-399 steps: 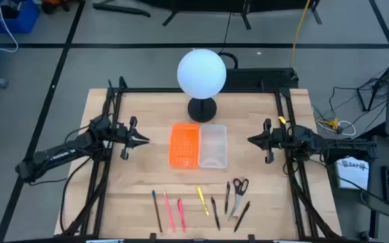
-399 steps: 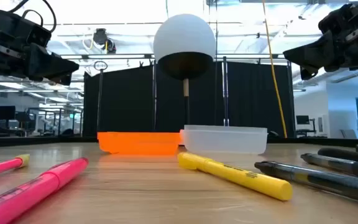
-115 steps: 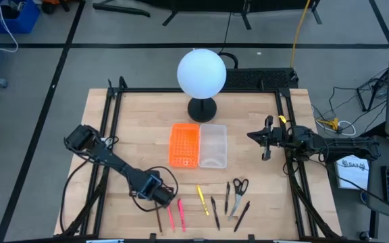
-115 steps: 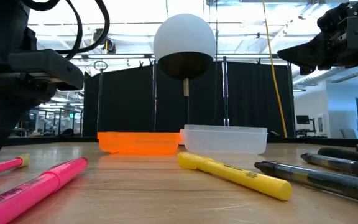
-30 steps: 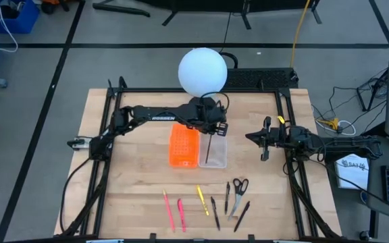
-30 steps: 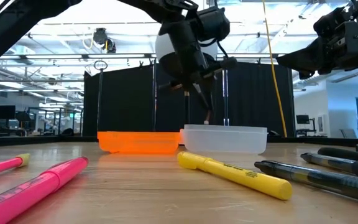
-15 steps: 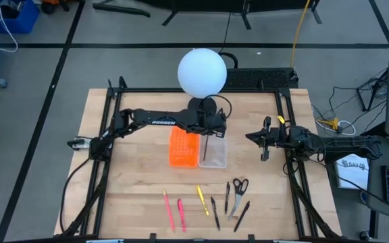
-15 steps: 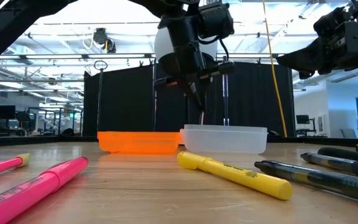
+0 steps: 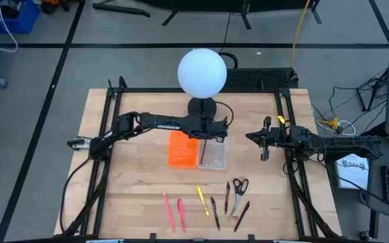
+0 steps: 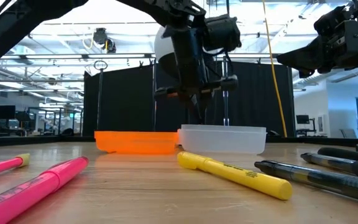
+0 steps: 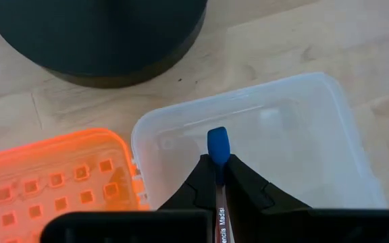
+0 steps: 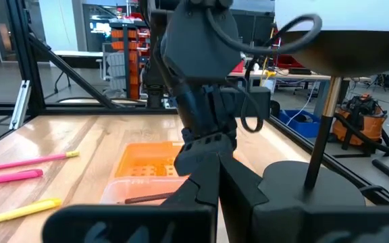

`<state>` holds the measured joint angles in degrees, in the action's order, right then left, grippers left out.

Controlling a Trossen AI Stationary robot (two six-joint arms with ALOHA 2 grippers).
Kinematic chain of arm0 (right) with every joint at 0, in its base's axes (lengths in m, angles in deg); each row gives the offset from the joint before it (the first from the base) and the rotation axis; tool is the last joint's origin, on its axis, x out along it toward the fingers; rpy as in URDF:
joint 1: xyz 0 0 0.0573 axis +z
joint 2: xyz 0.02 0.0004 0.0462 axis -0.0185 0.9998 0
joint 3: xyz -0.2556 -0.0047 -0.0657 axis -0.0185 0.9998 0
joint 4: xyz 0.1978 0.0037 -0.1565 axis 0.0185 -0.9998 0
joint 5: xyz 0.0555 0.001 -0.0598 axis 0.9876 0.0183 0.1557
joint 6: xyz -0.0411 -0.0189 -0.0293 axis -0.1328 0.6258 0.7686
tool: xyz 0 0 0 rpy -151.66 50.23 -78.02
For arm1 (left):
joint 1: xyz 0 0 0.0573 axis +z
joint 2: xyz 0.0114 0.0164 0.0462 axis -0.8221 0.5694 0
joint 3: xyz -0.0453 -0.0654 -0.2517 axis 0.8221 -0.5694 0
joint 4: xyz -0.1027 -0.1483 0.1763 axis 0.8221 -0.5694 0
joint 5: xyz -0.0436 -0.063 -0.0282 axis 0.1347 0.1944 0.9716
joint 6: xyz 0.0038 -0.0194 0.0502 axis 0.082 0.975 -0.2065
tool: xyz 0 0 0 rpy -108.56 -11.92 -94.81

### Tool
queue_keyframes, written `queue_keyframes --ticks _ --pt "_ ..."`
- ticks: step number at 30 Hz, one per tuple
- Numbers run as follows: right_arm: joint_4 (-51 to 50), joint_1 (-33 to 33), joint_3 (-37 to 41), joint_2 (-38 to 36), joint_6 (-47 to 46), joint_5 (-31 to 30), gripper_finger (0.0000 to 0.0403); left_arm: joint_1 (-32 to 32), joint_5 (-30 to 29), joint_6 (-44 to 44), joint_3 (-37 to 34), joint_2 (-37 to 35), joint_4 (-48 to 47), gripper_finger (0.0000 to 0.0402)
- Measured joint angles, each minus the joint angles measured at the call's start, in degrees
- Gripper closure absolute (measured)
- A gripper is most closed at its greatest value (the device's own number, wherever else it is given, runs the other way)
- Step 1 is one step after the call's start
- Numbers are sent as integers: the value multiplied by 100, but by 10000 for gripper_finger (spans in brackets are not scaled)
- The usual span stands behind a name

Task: Pick & place school supplies into a supply box
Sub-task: Put the brown pencil into the pencil box

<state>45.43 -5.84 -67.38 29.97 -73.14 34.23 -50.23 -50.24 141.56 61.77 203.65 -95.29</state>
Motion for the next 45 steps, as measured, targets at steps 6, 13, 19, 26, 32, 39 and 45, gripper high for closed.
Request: queue_keyframes --ticks 6,13,19,26,32,39,45 --pt "-1 0 0 0 3 -1 403 -32 44 -2 0 49 -4 387" --pt "-4 -1 -1 0 22 -1 403 -71 170 15 -2 49 9 367" --pt "-5 0 -1 0 22 -1 403 -98 424 22 -2 49 16 359" --pt "-7 0 -1 0 22 -1 403 -210 449 -203 -2 49 120 356" --pt "-9 -2 0 0 22 5 403 -251 545 -202 -2 49 145 349" --pt "-12 -1 0 0 22 15 403 -258 883 -174 -2 49 88 272" --pt "-17 0 -1 2 22 19 403 -253 944 -165 -2 49 98 205"
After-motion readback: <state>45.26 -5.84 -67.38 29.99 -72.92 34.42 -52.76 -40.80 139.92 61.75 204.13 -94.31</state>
